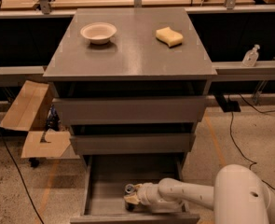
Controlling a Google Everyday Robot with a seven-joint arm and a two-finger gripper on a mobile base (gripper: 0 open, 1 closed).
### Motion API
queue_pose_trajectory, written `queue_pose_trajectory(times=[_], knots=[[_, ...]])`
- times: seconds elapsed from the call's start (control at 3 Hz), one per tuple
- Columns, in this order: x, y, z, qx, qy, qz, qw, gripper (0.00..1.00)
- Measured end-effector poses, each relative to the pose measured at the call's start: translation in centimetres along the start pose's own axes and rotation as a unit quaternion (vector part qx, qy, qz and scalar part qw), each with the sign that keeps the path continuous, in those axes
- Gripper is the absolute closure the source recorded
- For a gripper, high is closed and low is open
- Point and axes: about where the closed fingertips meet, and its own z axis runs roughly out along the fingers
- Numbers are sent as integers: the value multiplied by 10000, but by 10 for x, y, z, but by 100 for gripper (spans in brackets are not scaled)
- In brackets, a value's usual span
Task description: Pick redbull can from bottom drawer and place on counter
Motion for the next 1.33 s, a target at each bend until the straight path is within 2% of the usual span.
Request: queue_pose_trajectory(times=[0.33,0.67,1.0,1.33], knots=[[-22,-6,-29,-167,-199,37,9997,100],[-55,9,-98,-879,-209,-91,9959,100],[-82,18,-155,-1280,-160,-324,9911,100],[-104,13,-231,-1474,-157,-424,9880,100]])
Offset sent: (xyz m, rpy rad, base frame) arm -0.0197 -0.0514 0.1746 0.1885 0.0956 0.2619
